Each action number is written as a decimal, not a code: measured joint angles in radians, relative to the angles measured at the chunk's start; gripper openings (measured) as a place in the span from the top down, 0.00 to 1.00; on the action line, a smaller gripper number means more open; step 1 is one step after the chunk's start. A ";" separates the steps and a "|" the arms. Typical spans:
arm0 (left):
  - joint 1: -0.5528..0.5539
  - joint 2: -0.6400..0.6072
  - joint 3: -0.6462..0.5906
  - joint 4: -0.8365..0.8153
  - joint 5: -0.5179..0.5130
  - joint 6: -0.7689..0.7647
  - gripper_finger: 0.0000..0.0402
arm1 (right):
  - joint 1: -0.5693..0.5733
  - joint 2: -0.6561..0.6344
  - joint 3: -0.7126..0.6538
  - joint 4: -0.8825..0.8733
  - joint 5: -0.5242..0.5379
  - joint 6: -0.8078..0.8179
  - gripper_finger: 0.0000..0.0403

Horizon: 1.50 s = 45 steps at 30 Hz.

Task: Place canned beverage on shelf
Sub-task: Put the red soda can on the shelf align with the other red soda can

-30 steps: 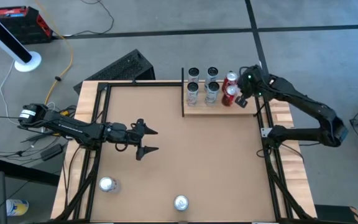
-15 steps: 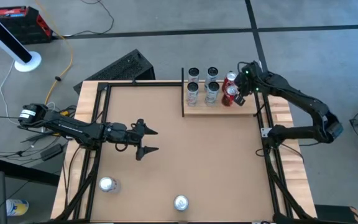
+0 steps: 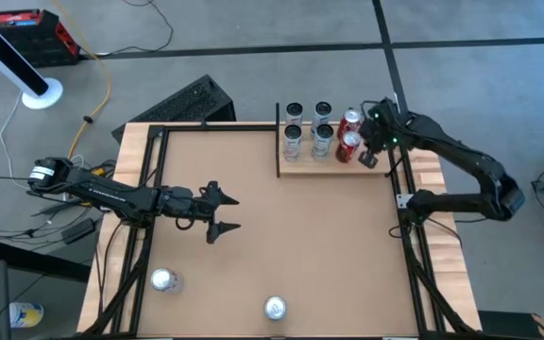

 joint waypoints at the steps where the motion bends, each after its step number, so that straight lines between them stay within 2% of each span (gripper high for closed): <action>1: -0.001 0.000 0.000 0.000 -0.001 -0.003 0.09 | 0.002 -0.005 0.000 0.034 0.022 0.003 0.96; 6: -0.002 0.000 0.000 0.011 -0.001 -0.008 0.09 | -0.022 -0.018 0.000 0.238 0.103 0.015 0.96; 10: -0.003 0.000 0.000 0.010 -0.001 -0.008 0.09 | -0.037 0.005 0.000 0.294 0.100 0.016 0.96; 13: -0.003 0.000 0.000 0.009 -0.002 -0.007 0.09 | -0.036 0.012 0.000 0.281 0.088 0.015 0.96; 17: -0.003 0.000 0.000 0.008 -0.003 0.003 0.09 | -0.030 0.012 0.000 0.231 0.001 0.018 0.96; 23: -0.003 0.000 0.000 0.003 -0.003 0.003 0.09 | 0.004 0.009 0.000 0.081 -0.004 0.034 0.96; 28: -0.003 0.000 0.000 0.001 -0.003 0.003 0.09 | 0.057 -0.032 0.000 -0.008 -0.057 0.034 0.96; 31: -0.003 0.000 0.000 0.001 -0.003 0.003 0.09 | 0.077 -0.061 0.000 0.022 0.039 0.044 0.96; 33: -0.003 0.000 0.000 0.006 -0.003 0.003 0.09 | 0.071 -0.067 0.000 0.086 0.138 0.065 0.96; 35: -0.003 0.000 0.000 0.012 -0.003 0.003 0.09 | 0.056 -0.066 0.000 0.164 0.184 0.071 0.96; 40: -0.003 0.000 0.000 0.019 -0.003 0.003 0.09 | 0.032 -0.033 0.000 0.286 0.165 0.060 0.96; 45: -0.003 0.000 0.000 0.018 -0.003 0.017 0.09 | 0.032 0.006 0.000 0.274 0.129 0.057 0.96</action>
